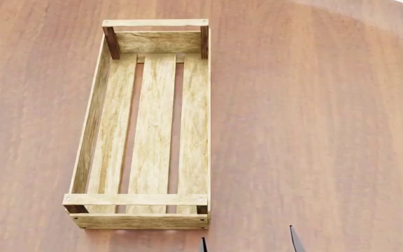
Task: Stack the right bowl on the left bowl and place them in the tray.
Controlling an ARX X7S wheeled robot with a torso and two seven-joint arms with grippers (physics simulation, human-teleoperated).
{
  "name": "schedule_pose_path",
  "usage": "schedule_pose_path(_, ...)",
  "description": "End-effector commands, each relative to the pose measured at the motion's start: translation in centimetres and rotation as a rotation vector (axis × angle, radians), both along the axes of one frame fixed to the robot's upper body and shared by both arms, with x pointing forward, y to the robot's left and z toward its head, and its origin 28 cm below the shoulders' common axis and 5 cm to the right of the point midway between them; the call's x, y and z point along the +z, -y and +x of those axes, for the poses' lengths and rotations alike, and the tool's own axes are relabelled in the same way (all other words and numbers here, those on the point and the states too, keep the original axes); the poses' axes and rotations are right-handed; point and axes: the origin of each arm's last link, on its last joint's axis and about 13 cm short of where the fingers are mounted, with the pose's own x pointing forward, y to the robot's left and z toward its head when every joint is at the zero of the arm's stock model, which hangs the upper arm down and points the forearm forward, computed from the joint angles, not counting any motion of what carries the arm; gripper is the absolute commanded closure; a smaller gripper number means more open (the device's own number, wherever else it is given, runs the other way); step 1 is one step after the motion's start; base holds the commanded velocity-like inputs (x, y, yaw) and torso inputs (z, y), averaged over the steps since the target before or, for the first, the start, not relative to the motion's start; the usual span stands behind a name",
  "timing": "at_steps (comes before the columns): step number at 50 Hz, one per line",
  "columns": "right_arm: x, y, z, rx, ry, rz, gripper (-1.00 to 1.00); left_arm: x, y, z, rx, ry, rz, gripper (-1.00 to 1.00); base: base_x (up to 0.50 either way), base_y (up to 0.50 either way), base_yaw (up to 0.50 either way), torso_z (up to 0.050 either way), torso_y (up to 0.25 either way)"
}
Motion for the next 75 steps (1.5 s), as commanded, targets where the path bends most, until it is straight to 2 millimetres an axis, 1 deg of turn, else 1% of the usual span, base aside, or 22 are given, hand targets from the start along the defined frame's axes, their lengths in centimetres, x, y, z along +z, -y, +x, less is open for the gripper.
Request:
schedule_pose_path(1,0.1,-0.1,0.2,-0.001,0.014,-0.016,-1.00,-0.5,0.3,0.3,0.010,0.046,-0.036,-1.00,0.00,0.00,0.00,0.000,0.000)
schedule_pose_path(7,0.0,0.0,0.4,-0.003,0.012,-0.020,-1.00,-1.0,0.0,0.1,0.030,0.060,-0.061,-1.00,0.00,0.00,0.00,0.000,0.000)
schedule_pose_path(14,0.0,-0.1,0.4,-0.002,0.011,-0.023,-1.00,-1.3,-0.2,0.0,0.043,0.030,-0.034,-1.00,0.00,0.00,0.00,0.000,0.000)
schedule_pose_path(18,0.0,-0.1,0.4,-0.001,0.011,-0.025,-1.00,-1.8,-0.3,0.0,0.047,0.023,-0.037,-1.00,0.00,0.00,0.00,0.000,0.000)
schedule_pose_path(23,0.1,-0.1,0.3,0.000,0.011,-0.028,-1.00,-2.3,-0.2,0.0,0.051,0.012,-0.048,-1.00,0.00,0.00,0.00,0.000,0.000)
schedule_pose_path(29,0.1,-0.1,0.3,0.001,0.011,-0.028,-1.00,-2.4,-0.1,0.1,0.048,0.001,-0.048,-1.00,0.00,0.00,0.00,0.000,0.000)
schedule_pose_path(36,0.1,-0.1,0.3,-0.002,0.010,-0.028,-1.00,-3.2,-0.1,0.3,0.046,-0.016,-0.060,-1.00,0.00,0.00,0.00,0.000,0.000)
schedule_pose_path(43,-0.1,-0.1,0.4,-0.002,0.007,-0.030,-1.00,-3.3,-0.1,0.2,0.052,-0.018,-0.068,-1.00,0.00,0.00,0.00,0.000,0.000)
schedule_pose_path(53,0.0,-0.1,0.3,-0.003,0.008,-0.031,-1.00,-4.0,0.1,0.8,0.036,-0.040,-0.069,-1.00,0.00,0.00,0.00,0.000,0.000)
schedule_pose_path(58,0.0,-0.1,0.3,-0.002,0.007,-0.031,-1.00,-3.8,0.2,1.1,0.017,-0.044,-0.057,-1.00,0.00,0.00,0.00,0.000,0.000)
schedule_pose_path(62,-0.1,-0.1,0.3,-0.003,0.006,-0.031,-1.00,-4.1,0.2,1.4,-0.001,-0.057,-0.039,-1.00,0.00,0.00,0.00,0.000,0.000)
schedule_pose_path(63,-0.1,-0.1,0.3,-0.003,0.006,-0.030,-1.00,-4.2,0.2,1.4,-0.005,-0.063,-0.036,1.00,0.00,0.00,0.00,0.000,0.000)
schedule_pose_path(69,-0.1,-0.1,0.4,-0.003,0.004,-0.032,-1.00,-3.9,0.4,1.7,-0.037,-0.104,0.027,1.00,0.00,0.00,0.00,0.000,0.000)
schedule_pose_path(75,-0.2,-0.1,0.4,-0.001,0.003,-0.032,-1.00,-3.6,0.4,1.8,-0.045,-0.106,0.051,1.00,0.00,0.00,0.00,0.000,0.000)
